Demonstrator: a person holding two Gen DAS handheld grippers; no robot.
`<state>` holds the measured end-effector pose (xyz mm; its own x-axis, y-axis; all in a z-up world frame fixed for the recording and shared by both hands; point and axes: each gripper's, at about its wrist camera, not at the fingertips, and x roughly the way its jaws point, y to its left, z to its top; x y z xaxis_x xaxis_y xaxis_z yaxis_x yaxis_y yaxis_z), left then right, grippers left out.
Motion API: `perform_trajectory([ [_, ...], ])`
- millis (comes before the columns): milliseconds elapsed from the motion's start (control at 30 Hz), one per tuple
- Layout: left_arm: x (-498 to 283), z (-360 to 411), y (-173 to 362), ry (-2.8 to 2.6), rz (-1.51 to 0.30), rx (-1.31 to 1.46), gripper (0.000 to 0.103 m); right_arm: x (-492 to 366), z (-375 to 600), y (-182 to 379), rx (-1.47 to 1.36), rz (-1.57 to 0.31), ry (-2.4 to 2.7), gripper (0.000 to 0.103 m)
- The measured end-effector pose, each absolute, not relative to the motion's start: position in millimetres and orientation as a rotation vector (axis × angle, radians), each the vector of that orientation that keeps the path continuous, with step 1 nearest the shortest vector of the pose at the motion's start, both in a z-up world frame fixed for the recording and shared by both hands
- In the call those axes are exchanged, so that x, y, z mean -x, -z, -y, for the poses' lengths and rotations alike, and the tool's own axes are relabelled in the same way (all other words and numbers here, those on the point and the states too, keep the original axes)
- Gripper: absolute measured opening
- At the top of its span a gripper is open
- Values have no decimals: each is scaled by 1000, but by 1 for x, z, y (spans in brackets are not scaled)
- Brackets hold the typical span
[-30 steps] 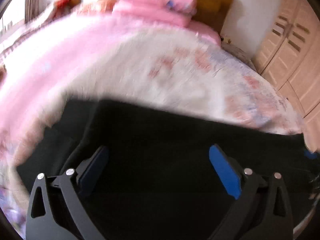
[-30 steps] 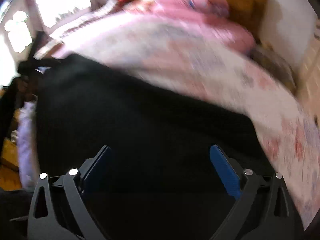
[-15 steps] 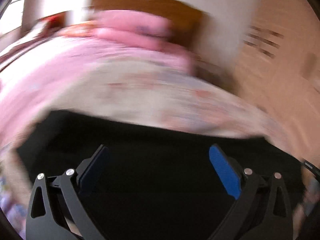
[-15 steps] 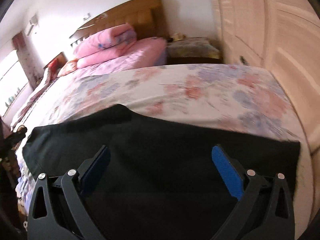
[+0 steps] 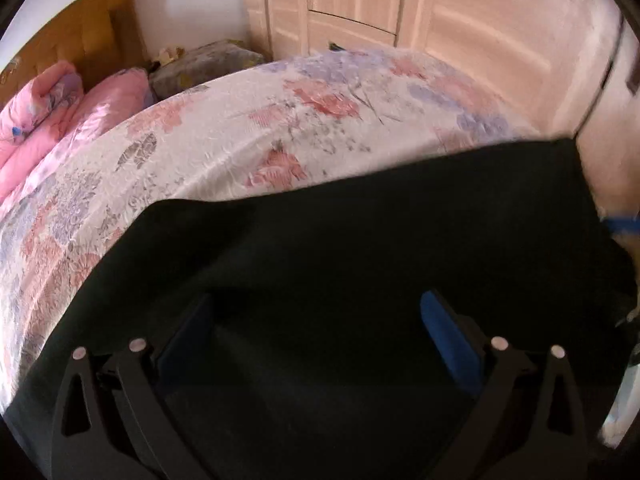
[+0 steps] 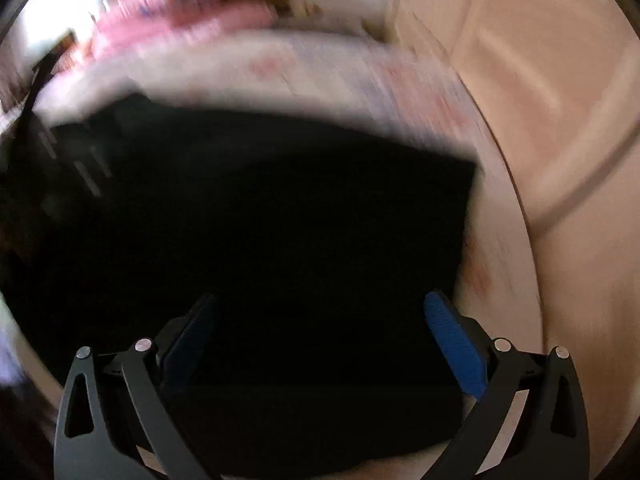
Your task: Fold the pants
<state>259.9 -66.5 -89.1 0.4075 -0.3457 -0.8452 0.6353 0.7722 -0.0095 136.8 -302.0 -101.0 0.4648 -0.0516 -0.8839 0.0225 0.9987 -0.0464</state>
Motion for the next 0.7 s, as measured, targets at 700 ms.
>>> perform_trajectory([
  [700, -265, 202, 93, 746, -953, -355, 102, -65, 311, 93, -115, -951, -13, 99],
])
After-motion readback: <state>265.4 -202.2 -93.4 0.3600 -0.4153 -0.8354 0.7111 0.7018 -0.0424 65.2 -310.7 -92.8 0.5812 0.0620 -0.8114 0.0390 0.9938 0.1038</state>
